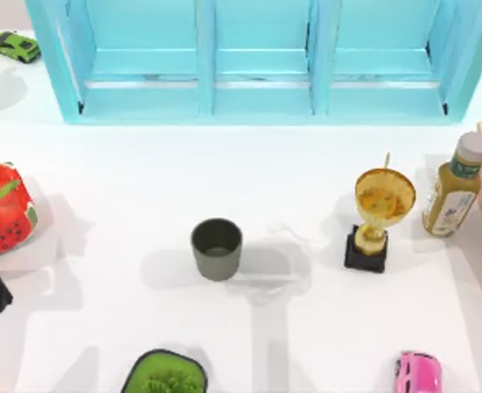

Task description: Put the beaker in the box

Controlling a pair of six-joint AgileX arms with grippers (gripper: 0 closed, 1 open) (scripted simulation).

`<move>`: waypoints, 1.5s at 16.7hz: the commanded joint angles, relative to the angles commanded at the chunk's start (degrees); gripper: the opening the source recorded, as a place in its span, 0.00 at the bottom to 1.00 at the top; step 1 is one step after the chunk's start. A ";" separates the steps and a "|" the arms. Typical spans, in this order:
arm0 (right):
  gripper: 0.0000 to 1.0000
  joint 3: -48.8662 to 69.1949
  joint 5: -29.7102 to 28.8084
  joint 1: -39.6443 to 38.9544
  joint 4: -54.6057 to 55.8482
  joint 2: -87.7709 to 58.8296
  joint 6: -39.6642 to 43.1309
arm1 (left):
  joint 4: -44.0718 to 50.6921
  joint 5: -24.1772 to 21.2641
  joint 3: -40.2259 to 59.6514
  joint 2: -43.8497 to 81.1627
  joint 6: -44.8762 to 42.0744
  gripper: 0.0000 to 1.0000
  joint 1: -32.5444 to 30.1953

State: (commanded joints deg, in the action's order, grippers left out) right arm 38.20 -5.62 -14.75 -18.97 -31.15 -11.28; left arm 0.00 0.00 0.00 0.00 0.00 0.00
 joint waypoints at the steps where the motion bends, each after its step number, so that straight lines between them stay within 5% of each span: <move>1: 1.00 6.92 -0.68 -2.13 -3.19 -5.15 -1.74 | 0.00 0.00 0.00 0.00 0.00 1.00 0.00; 12: 1.00 79.50 -4.33 -24.50 -45.69 -69.79 -22.37 | 0.00 0.00 0.00 0.00 0.00 1.00 0.00; 25: 1.00 125.15 0.09 -35.96 -78.70 -118.80 -39.96 | 0.00 0.00 0.00 0.00 0.00 1.00 0.00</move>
State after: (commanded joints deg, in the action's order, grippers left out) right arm 163.35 -5.54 -50.71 -97.67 -149.95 -51.24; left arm 0.00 0.00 0.00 0.00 0.00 0.00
